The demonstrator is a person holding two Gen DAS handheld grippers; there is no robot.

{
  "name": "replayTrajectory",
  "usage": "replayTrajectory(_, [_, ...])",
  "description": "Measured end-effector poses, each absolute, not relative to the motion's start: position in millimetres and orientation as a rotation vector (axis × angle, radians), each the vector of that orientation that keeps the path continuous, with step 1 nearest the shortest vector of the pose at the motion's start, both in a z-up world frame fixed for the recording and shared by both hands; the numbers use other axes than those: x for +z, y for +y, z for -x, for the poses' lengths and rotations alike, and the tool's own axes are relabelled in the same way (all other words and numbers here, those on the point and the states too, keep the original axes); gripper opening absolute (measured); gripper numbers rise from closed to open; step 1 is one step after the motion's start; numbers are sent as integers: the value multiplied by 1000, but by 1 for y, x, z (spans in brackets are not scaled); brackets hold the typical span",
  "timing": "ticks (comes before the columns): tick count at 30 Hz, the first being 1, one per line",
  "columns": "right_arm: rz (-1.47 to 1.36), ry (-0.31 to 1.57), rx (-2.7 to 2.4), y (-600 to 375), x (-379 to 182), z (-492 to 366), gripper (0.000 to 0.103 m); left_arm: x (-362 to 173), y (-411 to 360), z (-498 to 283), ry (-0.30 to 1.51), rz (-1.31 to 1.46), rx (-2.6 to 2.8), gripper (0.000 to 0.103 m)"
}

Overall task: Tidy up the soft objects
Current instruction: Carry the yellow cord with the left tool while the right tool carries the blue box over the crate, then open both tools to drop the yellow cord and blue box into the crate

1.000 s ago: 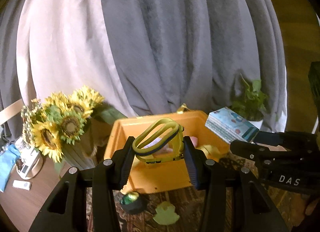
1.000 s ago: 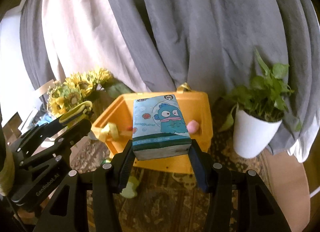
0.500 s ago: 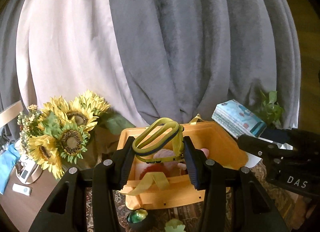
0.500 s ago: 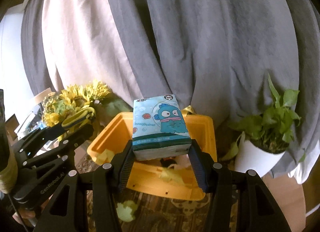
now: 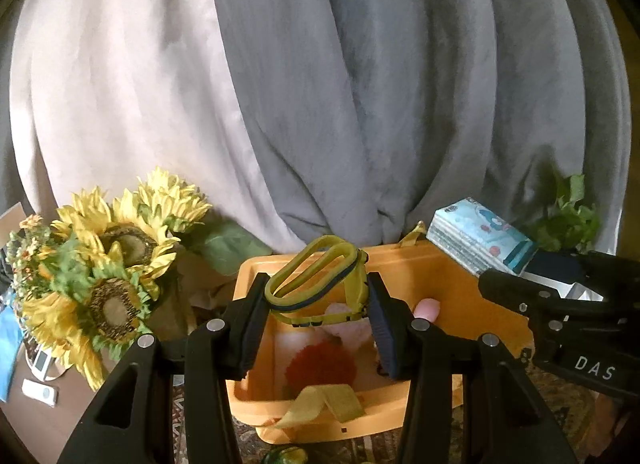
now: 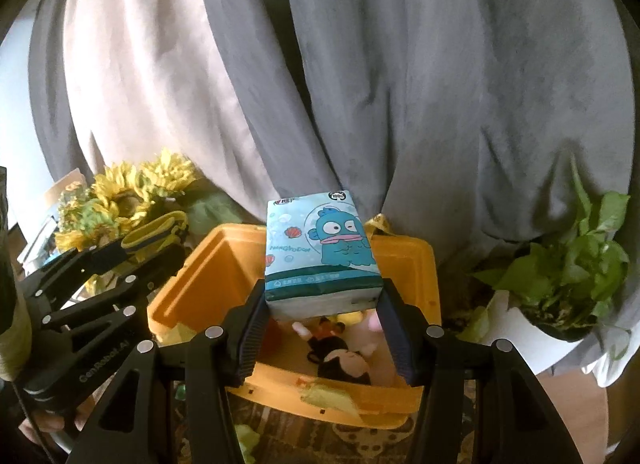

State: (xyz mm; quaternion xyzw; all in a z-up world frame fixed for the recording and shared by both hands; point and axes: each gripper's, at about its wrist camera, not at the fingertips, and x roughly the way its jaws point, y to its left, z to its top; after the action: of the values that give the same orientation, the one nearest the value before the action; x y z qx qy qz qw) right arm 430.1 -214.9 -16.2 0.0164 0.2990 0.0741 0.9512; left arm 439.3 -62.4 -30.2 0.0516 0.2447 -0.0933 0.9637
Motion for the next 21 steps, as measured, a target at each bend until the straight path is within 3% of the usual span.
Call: replayTrajectory(21, [49, 837, 129, -216, -82, -508, 54, -97, -77, -518, 731, -184, -219, 48])
